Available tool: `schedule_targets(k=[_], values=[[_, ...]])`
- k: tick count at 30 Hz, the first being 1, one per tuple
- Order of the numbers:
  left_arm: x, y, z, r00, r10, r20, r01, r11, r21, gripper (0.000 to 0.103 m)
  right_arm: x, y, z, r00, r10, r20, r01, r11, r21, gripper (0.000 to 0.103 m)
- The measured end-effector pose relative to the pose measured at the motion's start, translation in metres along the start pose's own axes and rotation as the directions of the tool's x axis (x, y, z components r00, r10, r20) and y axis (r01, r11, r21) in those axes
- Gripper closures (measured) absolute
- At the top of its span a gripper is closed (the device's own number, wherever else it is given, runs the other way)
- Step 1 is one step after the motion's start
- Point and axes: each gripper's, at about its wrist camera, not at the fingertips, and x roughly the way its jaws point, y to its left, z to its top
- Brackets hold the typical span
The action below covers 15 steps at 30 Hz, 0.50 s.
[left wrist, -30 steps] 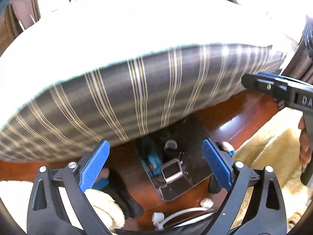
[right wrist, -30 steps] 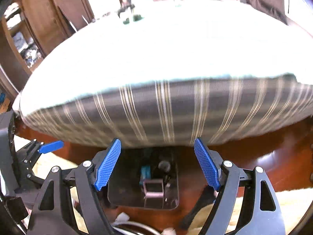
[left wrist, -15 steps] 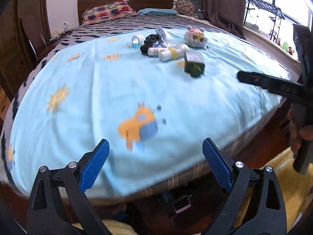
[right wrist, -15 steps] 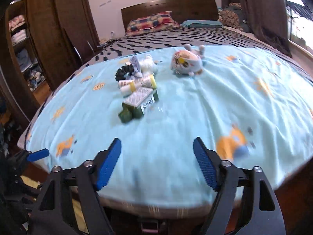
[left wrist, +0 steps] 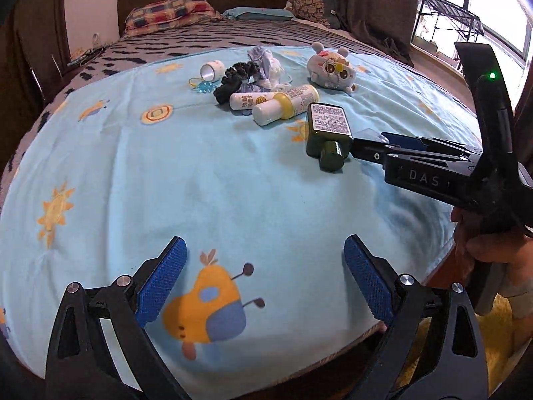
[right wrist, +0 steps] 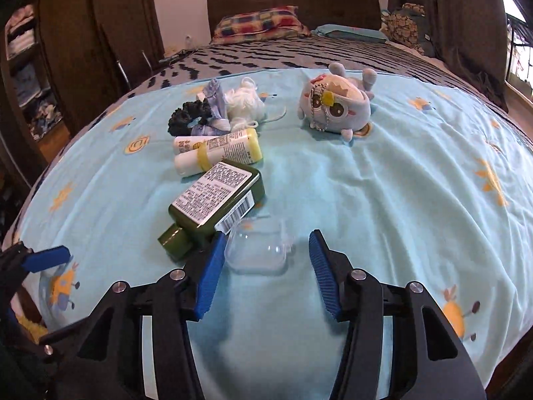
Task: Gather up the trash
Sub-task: 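Grasp the clear plastic box with the right tool while the left tool grasps the green bottle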
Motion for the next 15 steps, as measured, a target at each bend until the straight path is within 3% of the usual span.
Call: schedule_targets(k=[1,15], values=[[0.002,0.0,0.002,1.0,0.0,0.002,0.0,1.0,-0.002,0.013,0.002,-0.001,0.001,1.0,-0.012,0.001,0.012,1.0,-0.008,0.062],[0.022,-0.04,0.058,0.998,-0.012,0.058,0.006,0.995,0.103,0.018,-0.015,-0.049,0.007,0.999,-0.036,0.033,0.032,0.993,0.114,0.063]])
